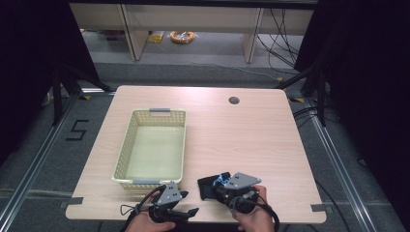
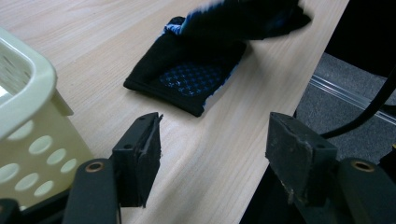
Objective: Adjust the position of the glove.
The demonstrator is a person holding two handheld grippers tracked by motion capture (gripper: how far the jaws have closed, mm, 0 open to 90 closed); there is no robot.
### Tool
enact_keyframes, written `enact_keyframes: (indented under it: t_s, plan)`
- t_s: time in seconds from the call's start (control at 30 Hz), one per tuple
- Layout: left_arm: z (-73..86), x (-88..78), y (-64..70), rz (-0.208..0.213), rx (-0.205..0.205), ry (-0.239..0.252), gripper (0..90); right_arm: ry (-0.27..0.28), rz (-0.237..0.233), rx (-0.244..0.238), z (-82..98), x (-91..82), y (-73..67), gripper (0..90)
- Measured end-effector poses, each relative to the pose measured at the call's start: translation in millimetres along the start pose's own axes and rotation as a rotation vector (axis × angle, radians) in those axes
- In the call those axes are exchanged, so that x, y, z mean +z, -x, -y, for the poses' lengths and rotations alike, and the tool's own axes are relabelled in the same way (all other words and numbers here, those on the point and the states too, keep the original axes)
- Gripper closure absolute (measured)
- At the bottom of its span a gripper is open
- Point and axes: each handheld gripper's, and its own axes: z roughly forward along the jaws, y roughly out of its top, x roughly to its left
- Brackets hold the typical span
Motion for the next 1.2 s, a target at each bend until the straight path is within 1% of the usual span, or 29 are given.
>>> enact_keyframes:
  t_s: [0.03,0.07,0.1,0.2,0.23,0.27,0.3,0.4,0.43,0.47,0.5,0.53,0.57,0.6,0.67,0.7,0.73,0.77,0.8,0.83,0.87,0.9,0.93,0.97,1.0,1.03,1.1,1.17,1.2]
  plan:
    - [0.8,1.0,-0.3,0.008,0.023,-0.002,35.7,-0.024,-0.016,-0.015,2.4,8.4,-5.5,83.7]
    - [0.8,1.0,-0.3,0.008,0.023,-0.002,36.1,-0.024,-0.016,-0.015,2.4,8.4,-5.5,83.7]
    - [2.0,1.9,0.3,0.0,0.022,-0.024,36.4,-0.049,-0.013,-0.033,3.6,15.2,-10.1,83.6]
    - [2.2,4.0,1.3,0.014,0.027,-0.009,37.8,-0.037,-0.012,-0.034,4.6,20.9,-13.0,83.3]
    - [2.6,5.9,1.8,0.022,-0.002,-0.011,38.0,-0.05,-0.022,-0.052,3.8,22.7,-12.1,82.8]
    - [2.6,5.9,1.8,0.022,-0.002,-0.011,38.3,-0.05,-0.022,-0.052,3.8,22.7,-12.1,82.8]
    - [3.0,7.8,-0.7,0.053,-0.039,-0.029,38.3,-0.065,-0.014,-0.054,4.4,24.5,-12.3,82.1]
    - [3.5,9.0,-0.2,0.041,-0.029,-0.035,38.7,-0.065,-0.026,-0.048,5.4,27.5,-13.8,81.2]
    - [3.9,9.8,-0.7,0.04,-0.028,-0.036,38.7,-0.052,-0.028,-0.04,6.6,29.7,-15.2,80.7]
    - [4.1,11.0,-0.3,0.048,-0.042,-0.029,39.0,-0.07,-0.043,-0.043,6.7,30.5,-15.7,79.1]
    - [4.1,11.2,-0.6,0.048,-0.041,-0.028,39.1,-0.057,-0.045,-0.036,7.7,32.0,-16.6,78.5]
    - [4.1,11.1,-1.7,0.046,-0.026,-0.025,39.1,-0.059,-0.051,-0.029,8.0,32.2,-16.7,77.6]
    - [4.1,10.4,-3.1,0.042,-0.016,-0.039,39.3,-0.071,-0.069,-0.019,7.7,30.6,-16.1,76.3]
    - [4.1,10.6,-3.4,0.044,-0.011,-0.037,39.6,-0.06,-0.076,-0.026,8.3,31.0,-15.0,74.4]
    - [4.3,10.6,-3.0,0.039,-0.014,-0.037,39.9,-0.046,-0.086,-0.021,8.3,30.3,-14.9,72.8]
    - [4.8,10.9,-1.9,0.041,-0.028,-0.034,39.9,-0.01,-0.088,-0.019,8.1,24.7,-12.3,68.5]
    - [4.8,10.9,-1.9,0.041,-0.028,-0.034,39.9,-0.01,-0.088,-0.019,8.1,24.7,-12.3,68.5]
    - [5.4,11.9,0.0,0.047,-0.032,-0.026,39.9,0.032,-0.099,-0.044,6.8,14.0,-7.2,68.4]
    - [5.4,11.9,0.0,0.047,-0.032,-0.026,40.0,0.049,-0.072,-0.04,7.5,7.5,-4.3,68.1]
    - [5.4,12.0,-0.3,0.045,-0.011,-0.025,40.1,0.067,-0.05,-0.057,8.5,1.0,1.0,67.8]
    - [5.4,12.0,-0.3,0.045,-0.011,-0.025,40.1,0.067,-0.05,-0.057,8.5,1.0,1.0,67.8]
    - [5.0,12.6,1.2,0.046,-0.032,-0.03,40.2,0.066,0.012,-0.046,13.8,-10.3,14.9,67.4]
    - [5.0,12.6,1.2,0.046,-0.032,-0.03,40.3,0.066,0.012,-0.046,13.8,-10.3,14.9,67.4]
    - [4.2,13.5,-1.0,0.032,-0.003,-0.041,40.4,0.059,0.04,-0.01,22.0,-16.5,31.6,67.2]
    - [3.3,14.3,-0.2,0.039,-0.005,-0.032,40.3,0.057,0.04,0.015,26.8,-17.6,37.5,66.4]
    - [2.3,15.2,0.1,0.036,-0.007,-0.034,40.4,0.057,0.052,0.015,30.9,-18.0,43.4,65.8]
    - [0.9,16.6,1.0,0.043,-0.012,-0.028,41.0,0.044,0.055,0.032,34.7,-17.1,46.7,65.5]
    - [-2.9,20.9,1.7,0.041,0.014,-0.032,42.3,0.012,0.036,0.042,41.3,-9.8,53.8,64.4]
    - [-2.9,20.9,1.7,0.041,0.014,-0.032,43.1,0.012,0.036,0.042,41.3,-9.8,53.8,64.4]
